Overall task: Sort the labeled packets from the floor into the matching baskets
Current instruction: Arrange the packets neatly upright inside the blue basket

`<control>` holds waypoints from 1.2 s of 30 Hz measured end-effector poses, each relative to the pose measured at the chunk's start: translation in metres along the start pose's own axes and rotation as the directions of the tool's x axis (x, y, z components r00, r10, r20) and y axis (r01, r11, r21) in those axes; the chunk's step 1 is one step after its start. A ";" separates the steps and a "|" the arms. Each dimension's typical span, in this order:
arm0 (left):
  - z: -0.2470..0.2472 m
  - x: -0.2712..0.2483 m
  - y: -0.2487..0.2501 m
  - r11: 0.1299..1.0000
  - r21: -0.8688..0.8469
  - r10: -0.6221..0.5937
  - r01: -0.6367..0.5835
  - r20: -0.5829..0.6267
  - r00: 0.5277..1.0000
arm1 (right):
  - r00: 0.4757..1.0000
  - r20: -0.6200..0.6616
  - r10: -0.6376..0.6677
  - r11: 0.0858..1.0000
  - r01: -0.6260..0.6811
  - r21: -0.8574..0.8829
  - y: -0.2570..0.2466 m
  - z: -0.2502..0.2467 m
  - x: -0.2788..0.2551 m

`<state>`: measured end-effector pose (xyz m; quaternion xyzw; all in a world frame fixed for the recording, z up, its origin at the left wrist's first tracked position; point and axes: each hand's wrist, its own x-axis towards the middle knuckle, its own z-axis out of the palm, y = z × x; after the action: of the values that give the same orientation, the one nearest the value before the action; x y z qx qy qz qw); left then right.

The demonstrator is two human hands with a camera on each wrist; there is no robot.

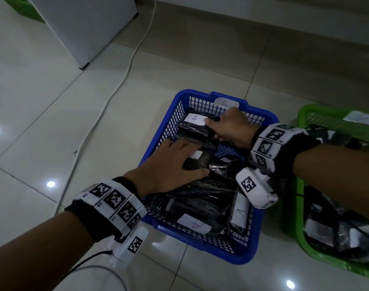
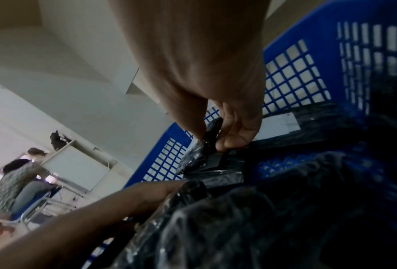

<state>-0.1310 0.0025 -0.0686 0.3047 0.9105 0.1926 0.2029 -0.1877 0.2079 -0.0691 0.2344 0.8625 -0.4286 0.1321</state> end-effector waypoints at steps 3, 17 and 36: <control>-0.001 -0.001 0.001 0.999 0.041 -0.017 0.016 0.013 1.000 | 0.981 -0.008 -0.194 0.910 0.177 -0.375 -0.003 0.001 0.005; 0.004 -0.006 0.004 0.983 0.165 -0.057 0.080 -0.139 0.989 | 0.651 0.750 0.120 0.402 0.659 -0.636 0.000 -0.035 -0.025; 0.006 -0.014 0.003 0.992 0.123 -0.007 0.023 -0.128 0.992 | 0.879 0.192 -0.437 0.583 0.439 -0.684 0.037 -0.065 -0.010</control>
<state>-0.1161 -0.0029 -0.0692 0.2968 0.9341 0.1531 0.1265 -0.1619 0.2762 -0.0506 -0.0551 0.9897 -0.0825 0.1036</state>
